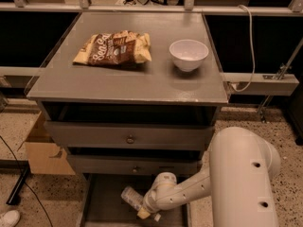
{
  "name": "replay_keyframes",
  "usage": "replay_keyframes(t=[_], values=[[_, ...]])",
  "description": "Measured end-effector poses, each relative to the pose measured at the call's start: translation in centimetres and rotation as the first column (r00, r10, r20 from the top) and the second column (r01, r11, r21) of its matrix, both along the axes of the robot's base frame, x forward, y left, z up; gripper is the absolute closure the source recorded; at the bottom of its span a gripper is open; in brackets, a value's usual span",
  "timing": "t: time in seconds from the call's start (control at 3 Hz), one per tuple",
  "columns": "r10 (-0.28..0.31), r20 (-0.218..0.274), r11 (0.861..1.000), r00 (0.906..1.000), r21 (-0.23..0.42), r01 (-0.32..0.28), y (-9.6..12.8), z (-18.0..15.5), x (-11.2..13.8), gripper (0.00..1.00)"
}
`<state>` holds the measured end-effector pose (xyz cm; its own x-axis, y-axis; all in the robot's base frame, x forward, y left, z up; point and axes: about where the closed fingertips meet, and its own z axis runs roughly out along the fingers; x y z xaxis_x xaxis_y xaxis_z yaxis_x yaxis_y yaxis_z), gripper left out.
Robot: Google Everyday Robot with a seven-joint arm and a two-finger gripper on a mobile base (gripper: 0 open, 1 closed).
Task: Pick blue plastic bottle from bottom drawer and place on counter
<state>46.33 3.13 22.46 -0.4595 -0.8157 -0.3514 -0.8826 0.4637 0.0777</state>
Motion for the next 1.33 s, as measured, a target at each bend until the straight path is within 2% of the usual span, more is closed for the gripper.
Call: replay_keyframes(t=[0.33,1.0,1.33], values=[[0.0,0.0,1.0,1.0,0.0,0.0,0.0,0.0,0.0,1.0],[-0.067,0.005,0.998,0.9977,-0.02,0.067,-3.2,3.8,-2.0,1.0],[-0.113,0.039,0.993,0.9928,-0.041,0.115,-5.2,6.5,-3.0,1.0]])
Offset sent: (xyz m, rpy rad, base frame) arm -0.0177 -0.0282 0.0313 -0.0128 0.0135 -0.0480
